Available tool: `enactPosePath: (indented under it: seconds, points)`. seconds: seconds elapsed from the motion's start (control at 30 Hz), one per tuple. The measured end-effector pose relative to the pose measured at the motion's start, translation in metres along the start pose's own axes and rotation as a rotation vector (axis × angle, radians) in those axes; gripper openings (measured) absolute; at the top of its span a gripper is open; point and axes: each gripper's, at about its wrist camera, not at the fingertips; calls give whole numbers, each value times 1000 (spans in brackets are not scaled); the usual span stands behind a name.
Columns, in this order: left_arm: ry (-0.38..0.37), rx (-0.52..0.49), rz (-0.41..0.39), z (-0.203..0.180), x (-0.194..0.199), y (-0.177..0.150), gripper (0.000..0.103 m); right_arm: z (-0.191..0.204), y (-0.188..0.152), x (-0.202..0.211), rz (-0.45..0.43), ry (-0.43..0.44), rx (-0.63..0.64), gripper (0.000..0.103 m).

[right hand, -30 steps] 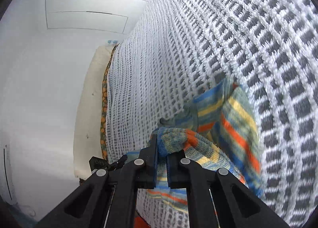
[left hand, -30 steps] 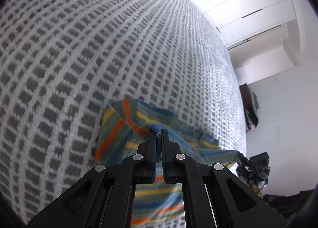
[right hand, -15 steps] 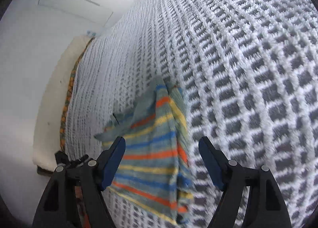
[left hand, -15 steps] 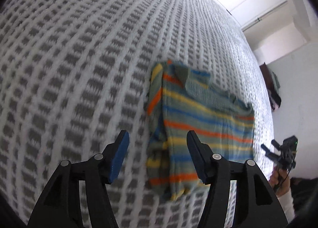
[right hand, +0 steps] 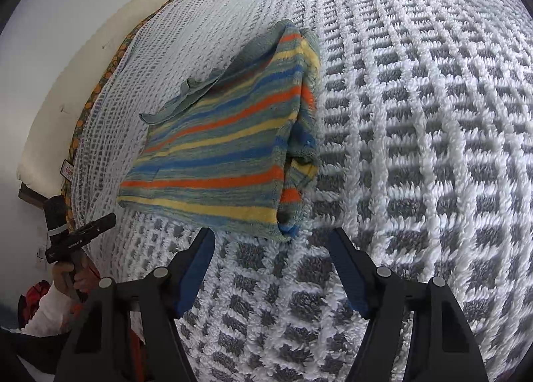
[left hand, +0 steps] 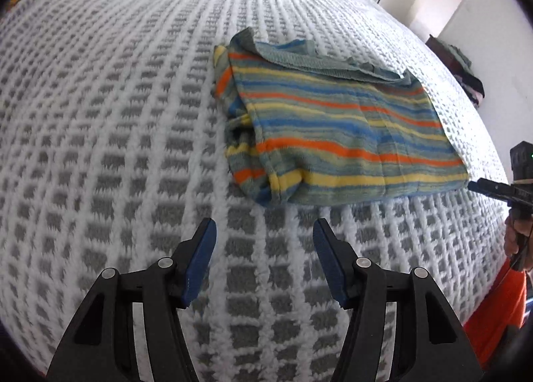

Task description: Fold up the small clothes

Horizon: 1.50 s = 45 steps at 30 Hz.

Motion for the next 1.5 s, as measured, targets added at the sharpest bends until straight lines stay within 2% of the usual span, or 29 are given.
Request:
enactPosePath:
  seconds: [0.07,0.13,0.3,0.33,0.47,0.63,0.67,0.73,0.77,0.8,0.87,1.03,1.2,1.4,1.5]
  points:
    - [5,-19,-2,-5,-13,13,58,0,4,0,-15,6,8,71]
    - [4,-30,13,-8,-28,21,40,1,4,10,-29,12,29,71]
    - [-1,-79,24,-14,-40,29,12,1,1,19,-15,47,84,71]
    - [-4,-79,21,-15,-38,29,10,4,1,19,-14,53,96,71]
    - [-39,-45,19,-3,-32,33,7,9,10,7,-14,71,117,71]
    - [-93,-21,27,13,-23,33,7,16,18,-17,21,62,148,66]
    - [-95,-25,33,13,-24,33,7,17,18,-21,25,57,157,59]
    - [-99,-30,44,13,-27,33,6,20,20,-27,42,54,176,34]
    - [-100,-31,46,12,-29,34,6,21,21,-30,52,30,186,7]
    - [-109,-30,46,12,-28,34,6,21,22,-33,63,-5,185,8]
    - [-133,-24,41,15,-23,33,5,17,25,-33,81,-4,158,7]
    - [-197,-50,37,28,0,23,4,25,22,-20,142,0,185,7]
    - [-264,-73,67,28,13,8,4,25,14,-4,176,68,153,7]
    - [-329,-119,124,25,34,-27,4,23,-11,20,228,158,138,7]
    - [-322,-108,152,30,34,-44,4,21,-28,27,264,175,133,7]
Point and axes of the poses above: each gripper's, at about its wrist camera, not at the fingertips, and x roughly against the way its jaws point, z to its left, y to its top, and after that the axes turned 3 degrees about -x, right-handed
